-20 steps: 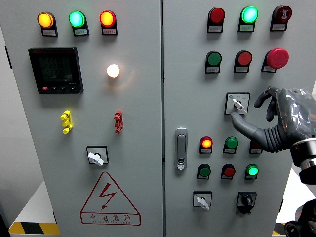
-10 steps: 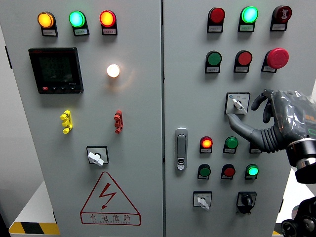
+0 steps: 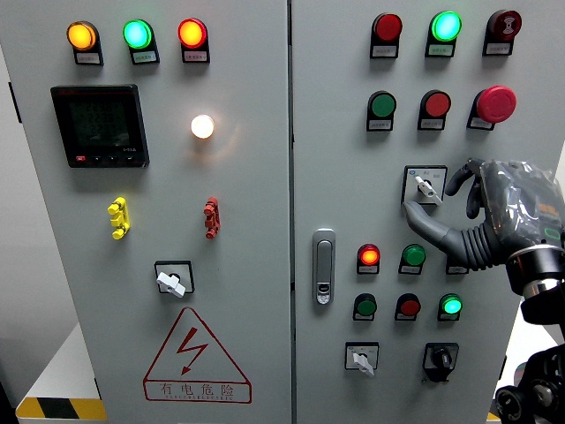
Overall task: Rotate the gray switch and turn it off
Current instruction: 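Close the right hand's fingers around the white switch knob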
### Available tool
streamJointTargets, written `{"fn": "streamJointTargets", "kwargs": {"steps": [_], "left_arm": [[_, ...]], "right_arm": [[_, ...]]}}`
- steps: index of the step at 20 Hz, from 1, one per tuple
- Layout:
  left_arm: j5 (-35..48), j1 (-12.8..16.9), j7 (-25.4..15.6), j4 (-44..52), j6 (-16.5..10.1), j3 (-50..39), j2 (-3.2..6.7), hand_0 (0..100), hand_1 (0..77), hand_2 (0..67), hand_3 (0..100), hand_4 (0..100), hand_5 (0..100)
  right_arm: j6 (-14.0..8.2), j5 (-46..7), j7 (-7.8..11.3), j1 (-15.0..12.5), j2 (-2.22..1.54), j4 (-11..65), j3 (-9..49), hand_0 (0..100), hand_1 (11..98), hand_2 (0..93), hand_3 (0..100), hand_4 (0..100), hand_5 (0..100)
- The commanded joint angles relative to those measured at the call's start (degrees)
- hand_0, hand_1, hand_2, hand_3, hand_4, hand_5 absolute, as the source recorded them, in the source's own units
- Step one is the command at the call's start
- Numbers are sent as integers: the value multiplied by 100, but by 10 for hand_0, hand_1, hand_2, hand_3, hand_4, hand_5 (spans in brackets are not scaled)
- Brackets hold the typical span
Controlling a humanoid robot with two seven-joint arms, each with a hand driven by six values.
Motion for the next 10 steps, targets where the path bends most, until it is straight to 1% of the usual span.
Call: {"fn": "streamJointTargets", "kwargs": {"steps": [1, 3, 4, 9, 10], "left_arm": [[6, 0, 0, 0, 0, 0, -5, 0, 0, 132, 183, 96, 118], [-3, 0, 0, 0, 0, 0, -5, 0, 0, 132, 183, 96, 118], [-3, 0, 0, 0, 0, 0, -5, 0, 0, 132, 183, 95, 118], [-3, 0, 0, 0, 0, 0, -5, 0, 0, 132, 183, 95, 118], [-3, 0, 0, 0, 0, 0, -5, 0, 0, 132, 183, 95, 118]], "right_arm": [[-20, 0, 0, 27, 0, -47, -6, 0, 315, 601, 912, 743, 952], [-28, 0, 0, 36, 0, -91, -15, 0, 315, 602, 914, 744, 953], [-29, 0, 0, 45, 9, -109, -15, 0, 315, 603, 915, 744, 953], [-29, 0, 0, 71, 9, -153, -15, 0, 315, 603, 916, 746, 959], [-72, 0, 0, 80, 9, -188, -24, 0, 315, 607, 916, 746, 960]]}}
